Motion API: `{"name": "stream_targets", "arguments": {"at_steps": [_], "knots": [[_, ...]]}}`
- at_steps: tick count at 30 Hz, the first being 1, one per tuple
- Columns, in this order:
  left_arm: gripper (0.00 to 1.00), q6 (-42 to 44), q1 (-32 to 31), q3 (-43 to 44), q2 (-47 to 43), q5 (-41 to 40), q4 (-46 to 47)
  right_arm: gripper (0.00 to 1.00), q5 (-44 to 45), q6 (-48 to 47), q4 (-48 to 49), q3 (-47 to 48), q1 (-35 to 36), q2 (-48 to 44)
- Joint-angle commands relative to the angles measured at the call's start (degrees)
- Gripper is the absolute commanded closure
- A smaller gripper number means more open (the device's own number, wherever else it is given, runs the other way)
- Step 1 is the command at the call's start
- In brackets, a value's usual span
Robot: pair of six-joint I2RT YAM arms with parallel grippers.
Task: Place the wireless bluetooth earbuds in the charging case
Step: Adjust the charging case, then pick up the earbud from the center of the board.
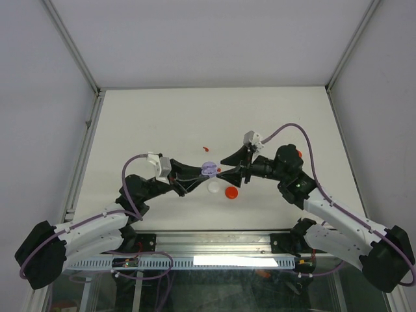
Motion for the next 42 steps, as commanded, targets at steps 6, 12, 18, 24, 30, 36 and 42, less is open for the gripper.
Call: {"name": "stream_targets", "arguments": {"at_steps": [6,12,18,24,30,36,42], "knots": [[1.00,6.3,0.2,-7.2,-3.3,-6.6,4.4,0.40,30.1,-2.1,-25.7,8.4,-0.5,1.9],[1.00,6.4,0.2,-9.1,-3.8,-8.6,5.8,0.39,45.2,0.7,-31.6,10.6,-1.9,9.3],[1.00,5.2,0.1,-9.7,-3.4,-9.4,6.0,0.39,52.7,3.6,-34.8,12.1,-5.4,16.7],[1.00,4.6,0.1,-9.9,-1.6,-9.0,7.3,0.40,51.6,5.8,-35.4,13.5,-13.1,23.1],[1.00,4.5,0.2,-9.8,-0.6,-8.8,7.8,0.40,48.0,7.1,-34.0,14.9,-20.4,27.9],[1.00,4.4,0.2,-9.7,0.5,-8.5,8.2,0.40,45.0,8.5,-34.4,16.1,-24.3,32.4],[1.00,4.3,0.1,-9.6,0.8,-8.2,8.2,0.40,43.5,9.2,-36.1,16.3,-25.0,34.3]]}}
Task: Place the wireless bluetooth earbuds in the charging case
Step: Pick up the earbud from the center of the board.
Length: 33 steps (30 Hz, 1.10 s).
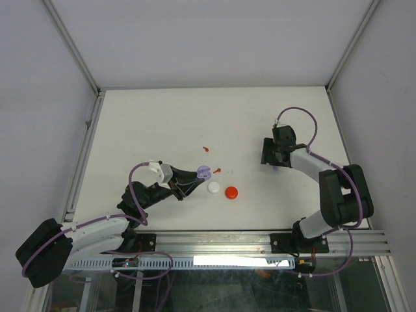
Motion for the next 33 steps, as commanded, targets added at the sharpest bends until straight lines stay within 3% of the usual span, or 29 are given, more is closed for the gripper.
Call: {"name": "stream_targets", "arguments": {"at_steps": [1,10,15,27,33], "knots": [[1.00,0.1,0.2,0.2,0.2,0.4,4.5,0.40,-2.9,1.5,0.2,2.5,-0.3,0.3],[1.00,-0.2,0.2,0.4,-0.2,1.1,3.9,0.42,-11.2,1.9,-2.6,1.7,-0.2,0.8],[1.00,-0.3,0.2,0.5,-0.6,1.4,3.5,0.43,-11.6,2.3,-5.4,0.5,0.7,-2.4],[1.00,-1.0,0.2,0.9,-1.3,2.0,2.9,0.43,-3.3,1.0,-6.2,0.5,0.9,-10.8],[1.00,-1.0,0.2,0.9,-1.8,1.9,2.4,0.45,7.4,1.9,-8.5,2.8,0.4,-4.9]]}}
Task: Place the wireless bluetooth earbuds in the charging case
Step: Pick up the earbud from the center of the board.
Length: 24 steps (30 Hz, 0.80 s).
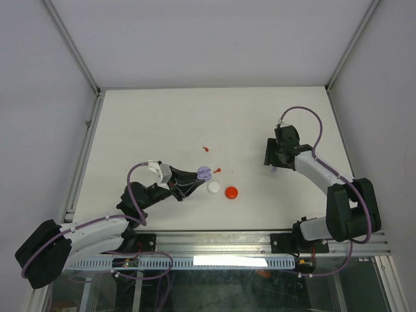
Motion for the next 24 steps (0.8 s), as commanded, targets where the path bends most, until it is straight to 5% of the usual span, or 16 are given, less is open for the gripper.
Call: {"name": "stream_targets", "arguments": {"at_steps": [1,24], "knots": [[1.00,0.2,0.2,0.8,-1.2,0.7,2.1,0.46,8.0,0.5,-0.7,3.1,-0.4,4.4],[1.00,0.5,0.2,1.3,-0.3,1.0,1.6,0.69,5.6,-0.1,-0.9,3.4,-1.1,10.7]]}}
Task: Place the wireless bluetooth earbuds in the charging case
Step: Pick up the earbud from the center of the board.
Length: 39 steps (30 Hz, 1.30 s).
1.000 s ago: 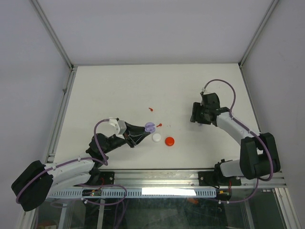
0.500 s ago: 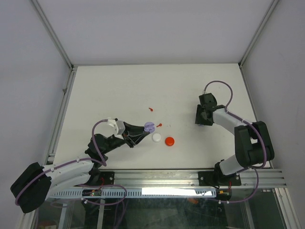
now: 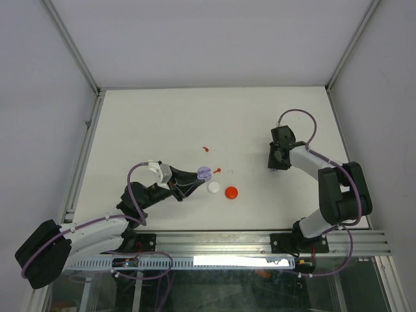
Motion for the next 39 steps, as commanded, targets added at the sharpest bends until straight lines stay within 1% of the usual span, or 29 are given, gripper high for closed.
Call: {"name": "stream_targets", "arguments": {"at_steps": [1,6,13,19,23,33,39], "knots": [[1.00,0.5,0.2,1.3,-0.1,1.0,2.0,0.72,1.0,-0.1,-0.4,1.5,-0.4,0.7],[1.00,0.6,0.2,1.4,-0.4,1.0,1.8,0.78,0.9,-0.4,-1.1,1.8,0.4,-0.9],[1.00,0.8,0.2,2.0,-0.3,0.8,1.9,0.83,0.3,-0.8,-1.3,1.8,3.2,-4.2],[1.00,0.7,0.2,1.9,-0.1,0.6,3.3,0.84,1.6,-1.8,-0.1,2.3,8.9,-10.0],[1.00,0.7,0.2,2.0,0.1,0.2,4.2,0.84,4.1,-3.9,1.7,3.0,14.2,-15.2],[1.00,-0.5,0.2,2.7,1.4,0.6,6.6,0.86,4.9,-12.0,13.4,1.1,26.5,-28.6],[1.00,-1.4,0.2,3.0,2.8,0.5,8.4,0.87,0.8,-17.1,21.4,-1.4,31.7,-34.4]]}}
